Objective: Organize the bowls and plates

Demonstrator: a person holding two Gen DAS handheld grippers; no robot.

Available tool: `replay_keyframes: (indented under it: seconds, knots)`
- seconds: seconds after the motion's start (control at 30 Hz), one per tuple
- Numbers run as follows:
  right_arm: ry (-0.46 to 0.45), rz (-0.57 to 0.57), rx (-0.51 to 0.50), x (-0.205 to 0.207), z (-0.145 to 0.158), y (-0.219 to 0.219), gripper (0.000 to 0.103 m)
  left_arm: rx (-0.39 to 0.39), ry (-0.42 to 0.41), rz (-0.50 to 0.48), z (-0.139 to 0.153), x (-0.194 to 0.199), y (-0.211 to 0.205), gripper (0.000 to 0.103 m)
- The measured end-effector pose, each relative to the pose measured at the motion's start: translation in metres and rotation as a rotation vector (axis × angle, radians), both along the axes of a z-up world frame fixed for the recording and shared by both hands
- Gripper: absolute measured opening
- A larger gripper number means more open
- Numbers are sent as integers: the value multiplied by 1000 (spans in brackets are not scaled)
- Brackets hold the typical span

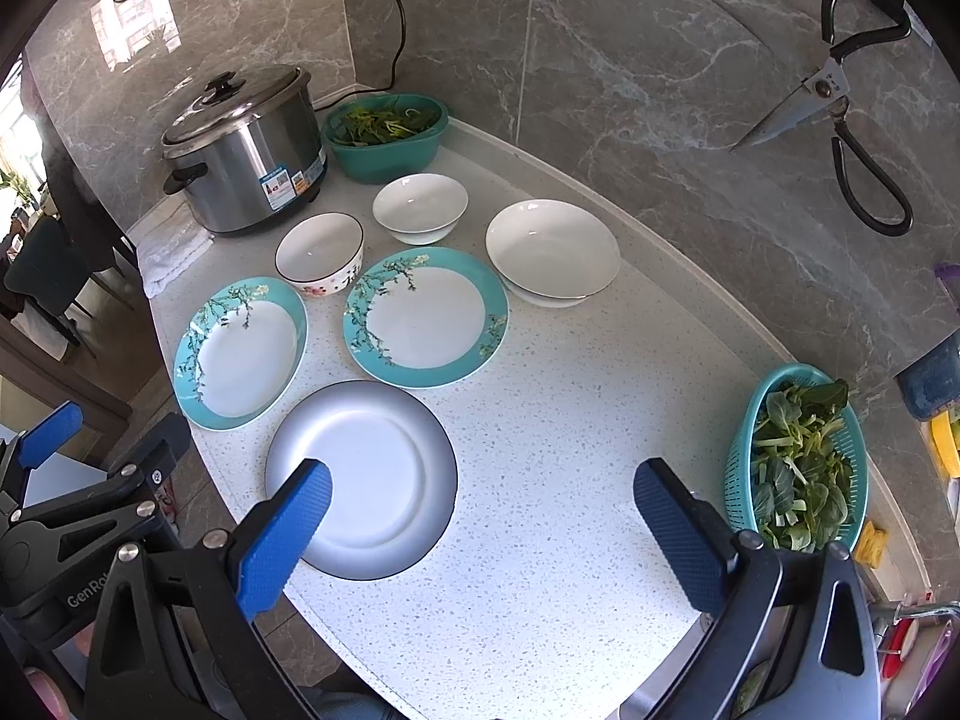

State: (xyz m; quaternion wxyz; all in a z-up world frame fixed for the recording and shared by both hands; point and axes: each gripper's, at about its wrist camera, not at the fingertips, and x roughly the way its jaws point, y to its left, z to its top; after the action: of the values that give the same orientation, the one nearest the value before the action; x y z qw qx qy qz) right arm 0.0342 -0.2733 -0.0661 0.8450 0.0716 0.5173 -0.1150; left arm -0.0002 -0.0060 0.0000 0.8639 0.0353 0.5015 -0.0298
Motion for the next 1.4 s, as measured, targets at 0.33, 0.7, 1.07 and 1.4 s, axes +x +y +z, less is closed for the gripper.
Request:
replay_keyframes:
  seconds: [0.33, 0.7, 1.07, 1.4]
  knots:
    - [2, -2, 2, 0, -4, -4, 103, -1, 4, -4, -1, 2, 0, 103]
    - [4, -2, 1, 1, -4, -4, 103, 1, 5, -10, -2, 2, -3, 103]
    - [5, -2, -1, 0, -4, -4, 103, 1, 8, -12, -4, 2, -4, 103]
    - [10, -3, -3, -1, -9, -10, 103, 7, 14, -7, -8, 3, -3, 103]
